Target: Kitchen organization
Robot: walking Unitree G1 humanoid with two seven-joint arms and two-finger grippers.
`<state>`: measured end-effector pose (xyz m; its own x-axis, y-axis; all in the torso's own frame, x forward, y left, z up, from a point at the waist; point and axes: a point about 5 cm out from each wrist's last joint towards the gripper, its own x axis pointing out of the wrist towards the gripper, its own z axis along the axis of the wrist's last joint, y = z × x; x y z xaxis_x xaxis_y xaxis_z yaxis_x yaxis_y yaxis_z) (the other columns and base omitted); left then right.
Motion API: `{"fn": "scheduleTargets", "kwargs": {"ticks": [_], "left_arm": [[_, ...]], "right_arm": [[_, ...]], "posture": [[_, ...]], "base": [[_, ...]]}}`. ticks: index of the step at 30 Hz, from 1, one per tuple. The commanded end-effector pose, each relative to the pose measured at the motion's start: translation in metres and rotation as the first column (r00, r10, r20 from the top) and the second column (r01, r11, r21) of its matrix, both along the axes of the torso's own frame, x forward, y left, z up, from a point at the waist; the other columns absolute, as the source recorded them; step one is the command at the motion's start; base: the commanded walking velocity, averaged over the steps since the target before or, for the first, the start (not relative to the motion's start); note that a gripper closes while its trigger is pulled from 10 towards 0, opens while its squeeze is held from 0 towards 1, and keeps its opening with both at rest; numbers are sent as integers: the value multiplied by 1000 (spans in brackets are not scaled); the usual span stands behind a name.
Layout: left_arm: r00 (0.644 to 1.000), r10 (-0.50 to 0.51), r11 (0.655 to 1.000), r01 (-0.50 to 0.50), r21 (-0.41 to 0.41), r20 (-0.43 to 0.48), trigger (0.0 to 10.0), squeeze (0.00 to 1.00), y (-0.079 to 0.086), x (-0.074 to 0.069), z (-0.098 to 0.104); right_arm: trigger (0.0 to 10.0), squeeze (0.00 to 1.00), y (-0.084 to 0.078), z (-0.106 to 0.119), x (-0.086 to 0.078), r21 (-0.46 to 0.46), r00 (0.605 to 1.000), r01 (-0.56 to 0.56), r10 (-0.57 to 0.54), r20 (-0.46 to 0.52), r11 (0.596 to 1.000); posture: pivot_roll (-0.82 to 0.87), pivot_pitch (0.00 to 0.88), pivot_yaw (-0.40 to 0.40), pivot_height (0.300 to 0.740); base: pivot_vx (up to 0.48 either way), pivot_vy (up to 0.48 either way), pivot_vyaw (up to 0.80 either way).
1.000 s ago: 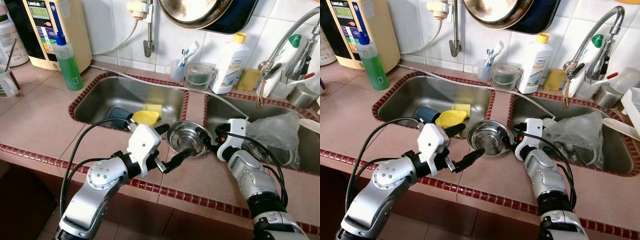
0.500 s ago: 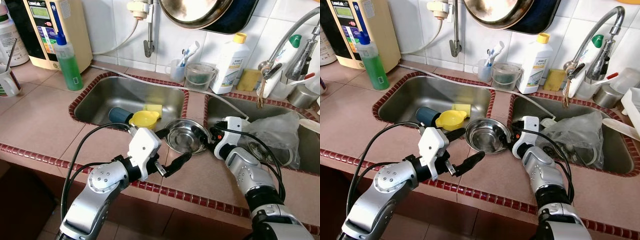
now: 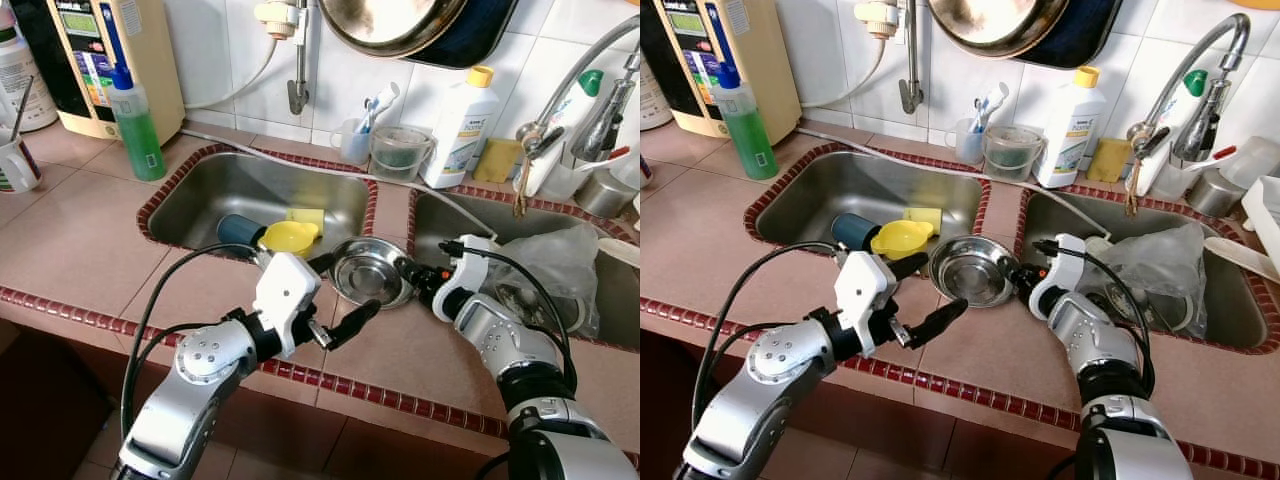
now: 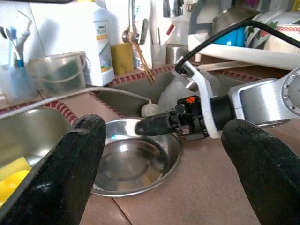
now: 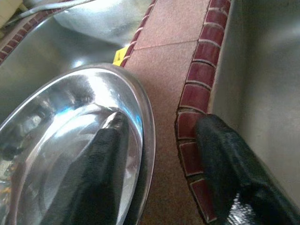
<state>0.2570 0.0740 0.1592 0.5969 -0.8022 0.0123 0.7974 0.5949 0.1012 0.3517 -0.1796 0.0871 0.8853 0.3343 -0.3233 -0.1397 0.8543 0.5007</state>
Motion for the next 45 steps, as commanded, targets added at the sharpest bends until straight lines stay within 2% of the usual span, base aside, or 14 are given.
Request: {"fn": "scheduleTargets", "kwargs": {"ticks": [1, 19, 33, 37, 38, 40, 42, 45], "left_arm": [[1000, -1, 1000, 1, -2, 18, 10000, 0, -1, 2, 6], [999, 8, 1000, -8, -7, 37, 10000, 0, -3, 4, 8], [999, 5, 1000, -5, -15, 44, 10000, 0, -5, 6, 9], [999, 3, 1000, -2, -16, 45, 10000, 0, -6, 6, 8], [999, 5, 1000, -4, -16, 48, 10000, 0, -6, 7, 9], [999, 12, 1000, -11, -20, 47, 10000, 0, -6, 9, 9], [998, 23, 999, -22, -27, 51, 10000, 0, -6, 11, 11], [998, 36, 999, -34, -42, 51, 10000, 0, -5, 13, 13]], "right_arm": [[0, 0, -8, 8, 2, 0, 1000, 24, -24, 12, 1000], [0, 0, -15, 10, 1, -11, 1000, 24, -24, -17, 1000], [0, 0, -18, 17, 4, -7, 1000, 20, -20, -3, 1000], [0, 0, -16, 24, 5, 28, 999, 14, -15, 46, 1000], [0, 0, -14, 34, 7, 54, 990, -5, -3, 142, 999], [0, 0, -11, 44, 6, 71, 969, -48, 29, 244, 996], [0, 0, -8, 58, 6, 87, 929, -71, 35, 369, 994], [0, 0, -6, 71, 5, 117, 894, -74, 13, 448, 990]], "posture": [[103, 0, -95, 740], [101, 0, -103, 740], [97, 0, -109, 740], [94, 0, -109, 740], [94, 0, -109, 740], [94, 0, -109, 740], [96, 0, -106, 740], [96, 0, -103, 740]], "base": [[0, 0, 0], [0, 0, 0], [0, 0, 0], [0, 0, 0], [0, 0, 0], [0, 0, 0], [0, 0, 0], [0, 0, 0]]}}
